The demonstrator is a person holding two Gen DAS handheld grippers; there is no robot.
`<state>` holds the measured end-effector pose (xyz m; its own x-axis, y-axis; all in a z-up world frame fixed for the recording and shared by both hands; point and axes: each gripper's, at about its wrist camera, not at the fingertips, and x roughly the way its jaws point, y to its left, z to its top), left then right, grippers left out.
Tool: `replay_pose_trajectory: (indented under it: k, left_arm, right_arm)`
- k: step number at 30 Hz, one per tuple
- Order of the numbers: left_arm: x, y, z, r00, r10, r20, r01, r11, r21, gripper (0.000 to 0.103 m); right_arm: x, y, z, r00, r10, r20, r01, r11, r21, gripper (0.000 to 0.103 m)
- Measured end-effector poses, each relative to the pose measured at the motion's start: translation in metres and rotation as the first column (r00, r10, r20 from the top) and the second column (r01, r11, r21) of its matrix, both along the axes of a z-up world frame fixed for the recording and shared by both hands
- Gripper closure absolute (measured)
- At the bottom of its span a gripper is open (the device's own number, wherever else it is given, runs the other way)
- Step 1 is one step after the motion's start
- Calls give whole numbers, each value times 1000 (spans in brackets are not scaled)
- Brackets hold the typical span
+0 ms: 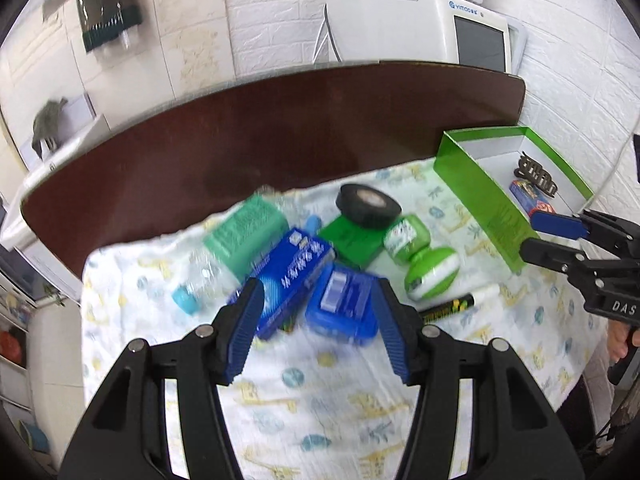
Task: Organize rigid objects
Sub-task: 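Move the right gripper back to the blue square container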
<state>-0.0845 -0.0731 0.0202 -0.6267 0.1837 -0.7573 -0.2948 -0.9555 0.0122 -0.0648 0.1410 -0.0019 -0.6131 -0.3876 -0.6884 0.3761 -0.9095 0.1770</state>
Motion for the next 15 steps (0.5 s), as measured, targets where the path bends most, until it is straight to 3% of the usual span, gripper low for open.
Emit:
replay_pose_trajectory:
  k: [5, 15]
  left_arm:
    - [13, -3, -32, 997, -36, 70, 33, 999, 42, 39]
    - [1, 3, -68, 989, -65, 136, 51, 994, 100, 38]
  right_arm:
    - [-1, -28, -9, 997, 40, 61, -38, 998, -40, 53]
    - [-11, -69, -26, 987, 94, 129, -83, 993, -89, 53]
